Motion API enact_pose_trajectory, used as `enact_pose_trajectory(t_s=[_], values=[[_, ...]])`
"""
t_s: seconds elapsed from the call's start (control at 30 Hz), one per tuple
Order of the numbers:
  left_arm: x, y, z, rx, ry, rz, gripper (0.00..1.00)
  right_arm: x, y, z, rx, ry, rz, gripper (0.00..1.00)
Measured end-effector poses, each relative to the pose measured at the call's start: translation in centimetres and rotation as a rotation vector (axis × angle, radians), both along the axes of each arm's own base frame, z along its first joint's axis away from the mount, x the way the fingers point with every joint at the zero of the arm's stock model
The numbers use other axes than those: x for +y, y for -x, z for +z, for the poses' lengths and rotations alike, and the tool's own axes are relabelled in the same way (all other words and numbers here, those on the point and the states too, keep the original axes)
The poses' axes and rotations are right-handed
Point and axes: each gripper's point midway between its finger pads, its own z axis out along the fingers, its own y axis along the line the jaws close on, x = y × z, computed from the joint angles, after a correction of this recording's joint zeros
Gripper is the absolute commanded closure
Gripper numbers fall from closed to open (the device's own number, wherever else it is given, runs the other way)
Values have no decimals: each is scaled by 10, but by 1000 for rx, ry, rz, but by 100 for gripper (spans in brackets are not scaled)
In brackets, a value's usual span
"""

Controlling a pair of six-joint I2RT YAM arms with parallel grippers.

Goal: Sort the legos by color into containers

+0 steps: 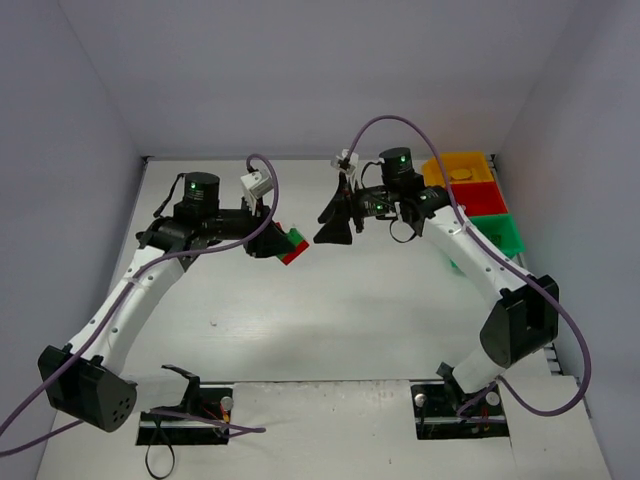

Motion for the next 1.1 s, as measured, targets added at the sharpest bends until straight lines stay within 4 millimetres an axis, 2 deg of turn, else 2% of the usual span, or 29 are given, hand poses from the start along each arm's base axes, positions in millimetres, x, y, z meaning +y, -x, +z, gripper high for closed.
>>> enact_pose_trajectory(t_s=[0.17,0.47,0.7,0.87,1.1], values=[[-1,-1,-2,-3,-21,-43,100,14,25,5,-10,-35,116,39],[0,2,-11,16,-45,-57,100,28,44,7,-24,-47,192,49],[0,5,-11,9,-55,-73,100,35,48,15,-47,-57,214,53],[-1,8,-13,12,-62,-84,100,40,45,19,-64,-63,222,62],[-2,11,-16,13,-74,-89,100,43,43,14,-52,-56,226,61]])
